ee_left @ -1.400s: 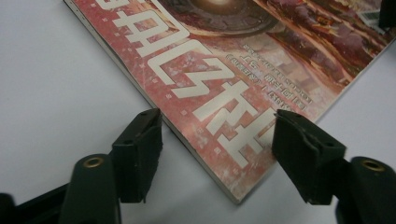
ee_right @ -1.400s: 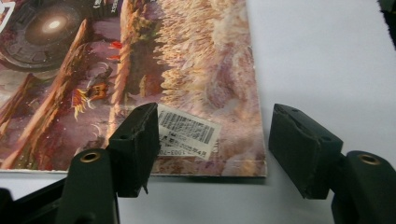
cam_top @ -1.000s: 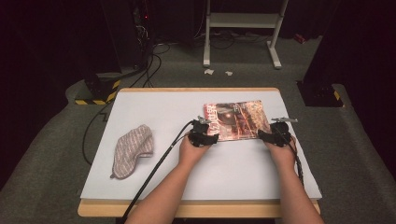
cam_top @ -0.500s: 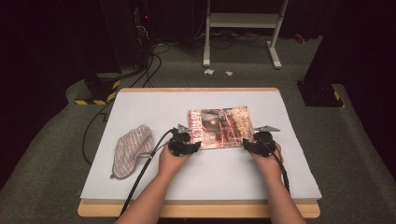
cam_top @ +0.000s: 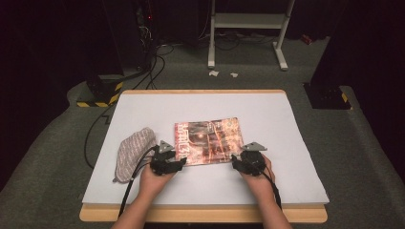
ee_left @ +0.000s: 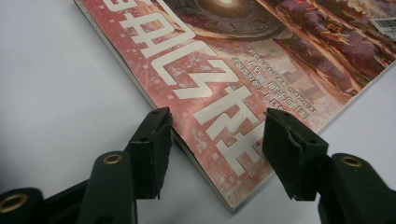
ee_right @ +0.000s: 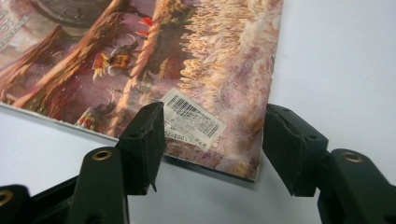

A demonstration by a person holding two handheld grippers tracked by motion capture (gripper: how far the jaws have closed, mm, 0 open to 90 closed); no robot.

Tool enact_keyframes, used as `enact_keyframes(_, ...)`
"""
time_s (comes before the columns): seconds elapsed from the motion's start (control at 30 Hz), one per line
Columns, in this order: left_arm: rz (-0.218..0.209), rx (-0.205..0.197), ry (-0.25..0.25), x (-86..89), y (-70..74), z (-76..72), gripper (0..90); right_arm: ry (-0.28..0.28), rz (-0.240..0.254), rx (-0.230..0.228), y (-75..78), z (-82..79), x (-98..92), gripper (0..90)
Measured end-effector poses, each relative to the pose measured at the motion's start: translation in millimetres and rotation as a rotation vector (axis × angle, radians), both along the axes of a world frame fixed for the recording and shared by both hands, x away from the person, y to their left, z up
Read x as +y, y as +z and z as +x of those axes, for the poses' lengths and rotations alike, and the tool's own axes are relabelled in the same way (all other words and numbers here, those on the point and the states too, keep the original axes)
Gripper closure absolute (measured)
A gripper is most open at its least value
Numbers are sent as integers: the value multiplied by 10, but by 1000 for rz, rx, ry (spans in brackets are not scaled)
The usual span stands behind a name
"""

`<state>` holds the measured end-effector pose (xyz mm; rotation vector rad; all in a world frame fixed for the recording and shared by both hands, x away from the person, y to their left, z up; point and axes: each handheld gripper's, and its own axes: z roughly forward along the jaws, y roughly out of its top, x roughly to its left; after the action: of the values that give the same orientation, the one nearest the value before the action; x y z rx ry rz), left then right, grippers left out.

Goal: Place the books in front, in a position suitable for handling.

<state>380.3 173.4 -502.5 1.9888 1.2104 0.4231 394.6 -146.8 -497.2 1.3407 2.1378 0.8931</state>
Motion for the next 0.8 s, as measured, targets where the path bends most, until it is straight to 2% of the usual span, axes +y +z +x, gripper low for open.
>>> enact_keyframes(0.1,16,-19,-2,84,-2,-122,426,31,3,-10,-7,-173,65,409)
enact_keyframes(0.2,-2,-33,-6,155,-24,-197,427,52,17,-21,-27,-309,92,410)
enact_keyframes(0.27,-2,-40,-6,156,-25,-210,425,51,34,-13,-31,-335,87,408)
enact_keyframes(0.37,41,-64,-19,127,11,-239,412,71,0,-19,-7,-330,100,415)
enact_keyframes(0.43,47,-76,-14,129,23,-262,399,75,15,-18,1,-327,85,412)
enact_keyframes(0.47,50,-94,-5,132,37,-305,398,69,35,-25,5,-335,66,398)
enact_keyframes(0.5,35,-107,4,132,61,-402,400,67,26,-29,4,-349,64,396)
enact_keyframes(0.53,31,-105,-13,125,73,-446,412,72,24,-28,4,-355,58,395)
enact_keyframes(0.6,55,-100,-40,73,80,-523,471,74,30,-24,7,-373,37,400)
enact_keyframes(0.67,85,-100,-48,37,67,-563,523,73,37,-15,4,-378,15,403)
enact_keyframes(0.77,103,-75,-46,1,30,-571,546,80,34,2,-13,-368,13,405)
enact_keyframes(0.8,103,-80,-42,-9,25,-571,548,86,35,10,-20,-364,18,405)
